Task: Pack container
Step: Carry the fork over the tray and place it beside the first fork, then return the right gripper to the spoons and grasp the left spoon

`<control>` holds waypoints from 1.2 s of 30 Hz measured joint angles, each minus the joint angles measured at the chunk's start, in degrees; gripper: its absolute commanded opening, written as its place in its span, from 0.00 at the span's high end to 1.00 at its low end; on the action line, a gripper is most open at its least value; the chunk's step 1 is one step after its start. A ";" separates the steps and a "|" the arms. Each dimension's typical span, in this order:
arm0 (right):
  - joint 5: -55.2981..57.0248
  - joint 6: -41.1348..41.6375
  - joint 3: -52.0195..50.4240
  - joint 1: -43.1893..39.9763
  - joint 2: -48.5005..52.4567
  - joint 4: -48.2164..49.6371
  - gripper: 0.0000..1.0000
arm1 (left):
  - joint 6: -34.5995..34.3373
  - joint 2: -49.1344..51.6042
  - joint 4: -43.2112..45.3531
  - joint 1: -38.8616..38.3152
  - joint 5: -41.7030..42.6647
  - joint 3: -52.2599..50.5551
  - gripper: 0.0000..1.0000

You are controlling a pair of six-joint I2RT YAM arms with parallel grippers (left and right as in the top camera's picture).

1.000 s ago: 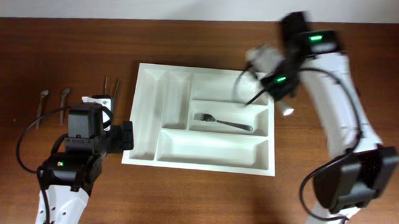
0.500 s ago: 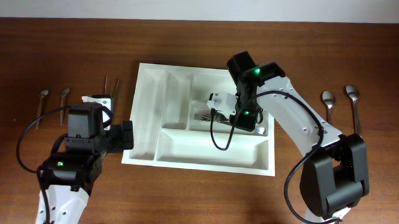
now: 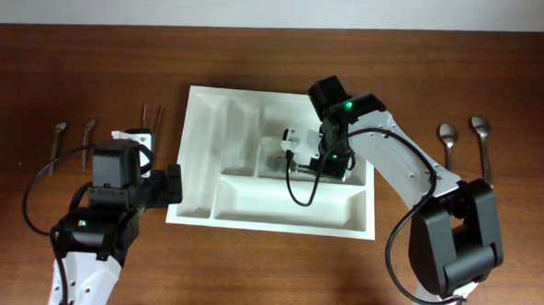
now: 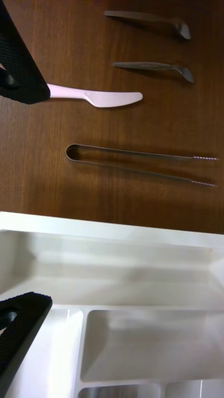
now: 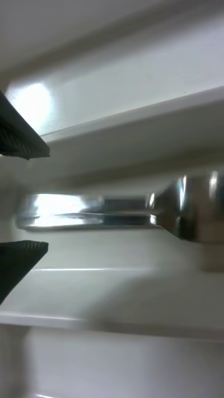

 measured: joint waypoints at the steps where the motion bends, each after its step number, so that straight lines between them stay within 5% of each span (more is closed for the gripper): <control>1: 0.02 0.17 0.00 0.00 0.02 -0.42 0.55 | 0.00 0.00 0.02 0.00 0.00 0.00 0.01; 10: 5.92 13.27 8.04 -4.20 -4.11 -1.84 0.36 | 0.00 0.00 0.02 0.00 0.00 0.00 0.01; 13: 7.54 18.45 12.74 -11.06 -8.57 -1.46 0.21 | -0.02 0.00 0.02 0.00 0.00 0.00 0.01; 18: 8.66 30.23 17.03 -32.02 -12.92 0.63 0.17 | 0.00 0.00 0.02 0.00 0.00 0.00 0.01; 22: 7.32 34.80 17.00 -42.95 -7.06 0.20 0.08 | 0.00 0.00 0.00 0.00 0.00 0.00 0.01; 31: 5.46 36.20 16.81 -44.50 9.73 1.66 0.09 | -0.02 0.00 0.02 0.00 0.00 0.00 0.01; 36: 5.18 36.20 16.76 -43.43 12.66 2.10 0.18 | 0.00 0.00 0.02 0.00 0.00 0.00 0.01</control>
